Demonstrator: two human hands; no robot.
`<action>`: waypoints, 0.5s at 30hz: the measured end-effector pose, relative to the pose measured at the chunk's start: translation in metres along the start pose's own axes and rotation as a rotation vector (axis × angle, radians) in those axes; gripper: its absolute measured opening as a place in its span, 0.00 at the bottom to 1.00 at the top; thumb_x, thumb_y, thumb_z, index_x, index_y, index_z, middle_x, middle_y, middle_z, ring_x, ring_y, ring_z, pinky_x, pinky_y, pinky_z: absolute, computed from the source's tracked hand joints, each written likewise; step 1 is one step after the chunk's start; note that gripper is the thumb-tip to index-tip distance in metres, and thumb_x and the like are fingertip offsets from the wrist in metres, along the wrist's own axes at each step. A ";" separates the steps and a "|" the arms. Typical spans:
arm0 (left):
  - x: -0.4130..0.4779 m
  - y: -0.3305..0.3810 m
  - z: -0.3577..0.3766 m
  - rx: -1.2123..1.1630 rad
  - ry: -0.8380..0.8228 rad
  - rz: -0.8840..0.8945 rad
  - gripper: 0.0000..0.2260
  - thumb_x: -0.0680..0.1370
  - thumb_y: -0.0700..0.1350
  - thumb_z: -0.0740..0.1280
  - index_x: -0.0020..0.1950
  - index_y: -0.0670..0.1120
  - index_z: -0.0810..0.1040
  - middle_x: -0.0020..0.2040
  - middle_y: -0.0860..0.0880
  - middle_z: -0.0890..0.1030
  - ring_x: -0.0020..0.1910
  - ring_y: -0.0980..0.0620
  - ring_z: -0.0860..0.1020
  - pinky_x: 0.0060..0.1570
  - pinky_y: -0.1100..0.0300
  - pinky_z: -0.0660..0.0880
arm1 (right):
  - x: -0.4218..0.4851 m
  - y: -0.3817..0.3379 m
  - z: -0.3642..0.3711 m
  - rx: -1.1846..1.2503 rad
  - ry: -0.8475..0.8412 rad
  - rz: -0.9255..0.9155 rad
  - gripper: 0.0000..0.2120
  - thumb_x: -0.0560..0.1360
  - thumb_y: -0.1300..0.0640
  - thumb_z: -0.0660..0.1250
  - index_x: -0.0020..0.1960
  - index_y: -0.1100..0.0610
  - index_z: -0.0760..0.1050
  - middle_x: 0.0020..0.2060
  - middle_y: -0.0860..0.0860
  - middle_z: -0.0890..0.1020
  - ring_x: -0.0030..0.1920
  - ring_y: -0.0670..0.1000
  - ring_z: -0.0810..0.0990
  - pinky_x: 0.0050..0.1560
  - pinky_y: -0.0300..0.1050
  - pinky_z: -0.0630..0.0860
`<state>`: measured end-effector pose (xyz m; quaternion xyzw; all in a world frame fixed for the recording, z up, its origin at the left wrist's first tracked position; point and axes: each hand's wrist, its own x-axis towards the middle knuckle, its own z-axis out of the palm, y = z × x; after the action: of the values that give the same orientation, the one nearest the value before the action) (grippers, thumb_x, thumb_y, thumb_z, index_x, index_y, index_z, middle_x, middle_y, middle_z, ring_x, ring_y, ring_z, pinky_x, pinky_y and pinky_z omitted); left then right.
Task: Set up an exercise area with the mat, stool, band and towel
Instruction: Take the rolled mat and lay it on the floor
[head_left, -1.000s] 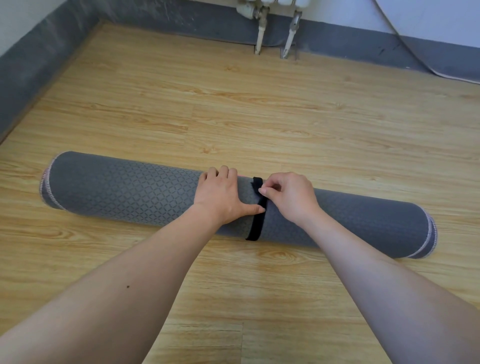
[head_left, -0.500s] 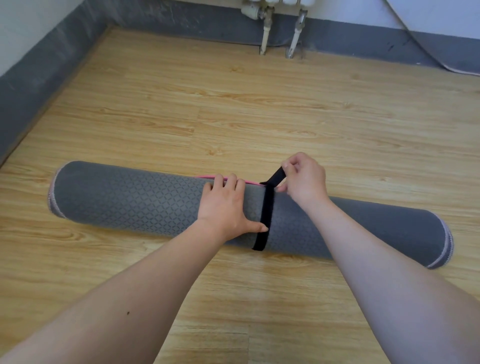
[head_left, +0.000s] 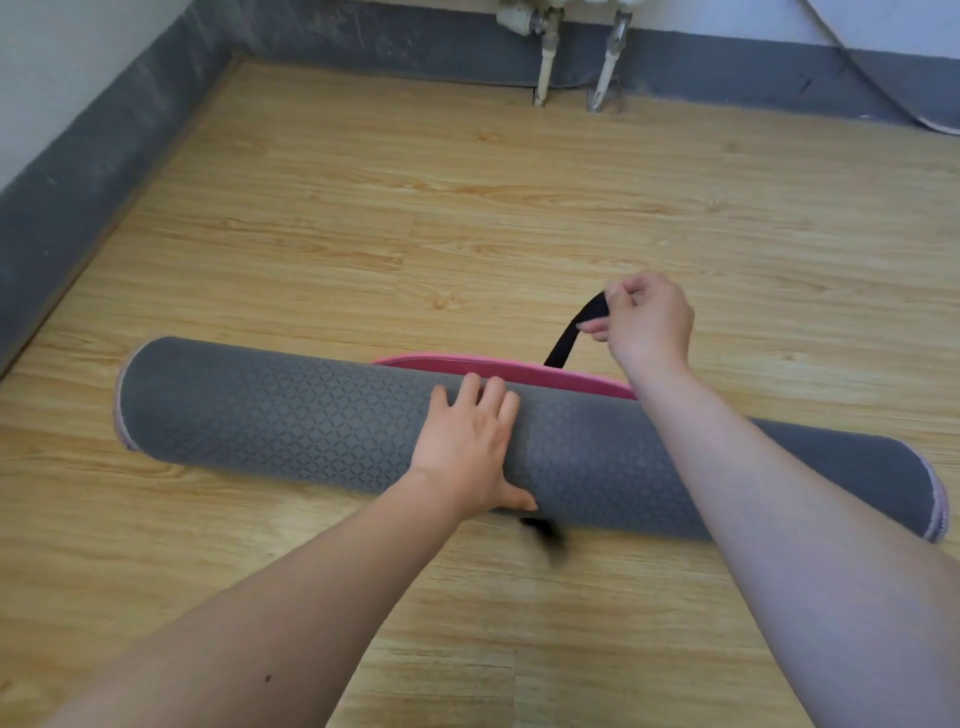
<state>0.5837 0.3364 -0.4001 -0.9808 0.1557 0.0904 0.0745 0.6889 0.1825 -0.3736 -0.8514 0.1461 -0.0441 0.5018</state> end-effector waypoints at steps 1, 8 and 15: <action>-0.002 0.002 0.001 0.008 -0.005 0.008 0.42 0.65 0.75 0.62 0.64 0.45 0.61 0.62 0.45 0.64 0.62 0.43 0.62 0.61 0.45 0.65 | 0.000 0.000 0.000 -0.011 -0.023 -0.002 0.13 0.81 0.59 0.59 0.38 0.51 0.70 0.41 0.50 0.81 0.28 0.44 0.83 0.43 0.54 0.82; 0.003 -0.004 0.001 -0.066 0.018 -0.026 0.43 0.64 0.75 0.62 0.65 0.44 0.63 0.62 0.46 0.65 0.62 0.44 0.63 0.64 0.45 0.65 | -0.014 0.015 0.003 -0.129 -0.165 0.009 0.06 0.80 0.59 0.62 0.47 0.57 0.77 0.37 0.53 0.84 0.34 0.48 0.85 0.48 0.53 0.82; 0.006 -0.007 0.003 -0.096 0.036 -0.031 0.42 0.64 0.76 0.61 0.64 0.45 0.64 0.61 0.46 0.67 0.62 0.44 0.64 0.66 0.47 0.63 | -0.019 0.034 -0.005 -0.245 -0.257 -0.021 0.09 0.78 0.61 0.66 0.39 0.54 0.77 0.38 0.53 0.84 0.37 0.48 0.84 0.50 0.52 0.81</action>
<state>0.5915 0.3420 -0.4035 -0.9870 0.1374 0.0791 0.0259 0.6622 0.1683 -0.3993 -0.9064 0.0759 0.0782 0.4081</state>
